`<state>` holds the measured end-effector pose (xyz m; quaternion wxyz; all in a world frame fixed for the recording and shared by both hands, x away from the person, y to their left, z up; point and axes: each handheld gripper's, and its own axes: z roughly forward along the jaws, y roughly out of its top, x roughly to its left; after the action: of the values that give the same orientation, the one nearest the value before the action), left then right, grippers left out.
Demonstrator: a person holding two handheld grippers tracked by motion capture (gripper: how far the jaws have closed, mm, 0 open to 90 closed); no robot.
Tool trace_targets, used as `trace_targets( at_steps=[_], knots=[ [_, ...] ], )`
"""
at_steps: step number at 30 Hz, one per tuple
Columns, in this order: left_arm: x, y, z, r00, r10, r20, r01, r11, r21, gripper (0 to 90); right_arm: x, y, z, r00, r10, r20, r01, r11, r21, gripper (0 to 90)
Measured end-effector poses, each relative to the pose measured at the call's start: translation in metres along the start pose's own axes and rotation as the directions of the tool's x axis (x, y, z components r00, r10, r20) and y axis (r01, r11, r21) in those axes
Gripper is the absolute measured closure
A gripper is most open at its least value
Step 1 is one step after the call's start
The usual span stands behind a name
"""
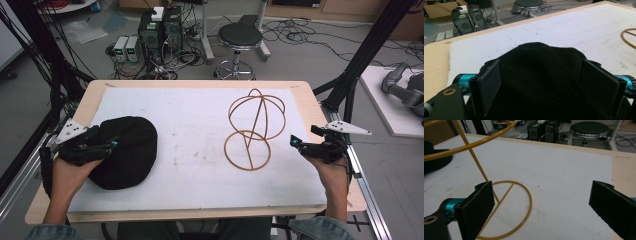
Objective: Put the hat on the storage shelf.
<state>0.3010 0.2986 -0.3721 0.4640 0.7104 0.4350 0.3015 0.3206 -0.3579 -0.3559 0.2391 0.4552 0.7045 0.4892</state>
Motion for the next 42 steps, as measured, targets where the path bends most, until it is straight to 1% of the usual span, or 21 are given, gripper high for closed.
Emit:
trace_targets(
  at_steps=[2,4,7,9,11,13,17,20,22,28,31,34,37,38,39,41,42],
  knots=[
    [-0.003,-0.001,-0.001,1.0000,0.005,-0.007,-0.005,0.9999,0.011,18.2,0.000,0.001,-0.001,1.0000,-0.001,0.001,0.001,1.000,-0.007,5.9],
    [-0.006,-0.003,-0.003,0.9997,0.011,-0.021,-0.011,0.9999,0.006,18.2,0.001,0.001,-0.001,1.0000,0.000,-0.003,0.000,1.000,-0.009,5.9],
    [-0.007,-0.006,-0.004,0.9996,0.010,-0.025,-0.010,0.9999,0.009,18.3,0.001,0.002,-0.001,1.0000,0.002,-0.007,-0.002,1.000,-0.012,5.9],
    [-0.010,-0.009,-0.005,0.9993,0.017,-0.034,-0.016,0.9997,0.017,18.2,0.001,0.002,-0.002,1.0000,0.004,-0.009,-0.004,1.000,-0.014,5.9],
    [-0.011,-0.011,-0.005,0.9992,0.019,-0.034,-0.019,0.9996,0.020,18.2,0.001,0.002,-0.002,0.9999,0.002,-0.010,-0.002,1.000,-0.015,5.9],
    [-0.014,-0.015,-0.002,0.9995,0.021,-0.024,-0.020,0.9992,0.036,18.0,0.001,0.002,-0.002,0.9999,0.006,-0.012,-0.006,1.000,-0.016,5.9],
    [-0.015,-0.017,-0.002,0.9992,0.024,-0.033,-0.023,0.9989,0.040,17.6,0.001,0.002,-0.003,0.9999,0.010,-0.013,-0.011,1.000,-0.014,5.8],
    [-0.015,-0.019,-0.002,0.9984,0.035,-0.044,-0.033,0.9982,0.049,17.3,0.000,0.002,-0.003,0.9998,0.012,-0.016,-0.013,1.000,-0.017,5.9],
    [-0.016,-0.020,-0.001,0.9984,0.036,-0.043,-0.034,0.9978,0.056,17.2,0.000,0.002,-0.004,0.9998,0.010,-0.015,-0.010,1.000,-0.018,5.9],
    [-0.020,-0.024,0.000,0.9968,0.049,-0.063,-0.044,0.9967,0.069,17.5,0.000,0.002,-0.004,0.9997,0.015,-0.018,-0.015,1.000,-0.020,5.9],
    [-0.019,-0.026,0.000,0.9969,0.040,-0.068,-0.034,0.9962,0.080,20.3,0.000,0.002,-0.004,0.9997,0.017,-0.016,-0.017,1.000,-0.015,5.9],
    [-0.018,-0.028,0.001,0.9977,0.027,-0.062,-0.021,0.9959,0.088,25.8,0.000,0.002,-0.003,0.9998,0.015,-0.016,-0.016,1.000,-0.016,5.9],
    [-0.017,-0.029,0.001,0.9987,0.025,-0.044,-0.021,0.9956,0.092,33.3,0.000,0.002,-0.004,0.9997,0.016,-0.017,-0.016,1.000,-0.016,5.9],
    [-0.017,-0.029,0.001,0.9987,0.025,-0.044,-0.021,0.9956,0.092,35.5,0.000,0.002,-0.004,0.9997,0.018,-0.016,-0.018,1.000,-0.017,5.9],
    [-0.017,-0.029,0.001,0.9988,0.031,-0.038,-0.028,0.9953,0.093,37.5,0.000,0.002,-0.004,0.9997,0.018,-0.017,-0.019,1.000,-0.017,5.9],
    [-0.017,-0.029,0.001,0.9992,0.028,-0.030,-0.025,0.9954,0.092,40.9,-0.001,0.002,-0.004,0.9998,0.012,-0.016,-0.012,1.000,-0.024,5.9],
    [-0.017,-0.029,0.001,0.9991,0.029,-0.030,-0.026,0.9957,0.089,42.3,-0.001,0.002,-0.004,0.9998,0.017,-0.014,-0.017,1.000,-0.022,5.9]
  ],
)
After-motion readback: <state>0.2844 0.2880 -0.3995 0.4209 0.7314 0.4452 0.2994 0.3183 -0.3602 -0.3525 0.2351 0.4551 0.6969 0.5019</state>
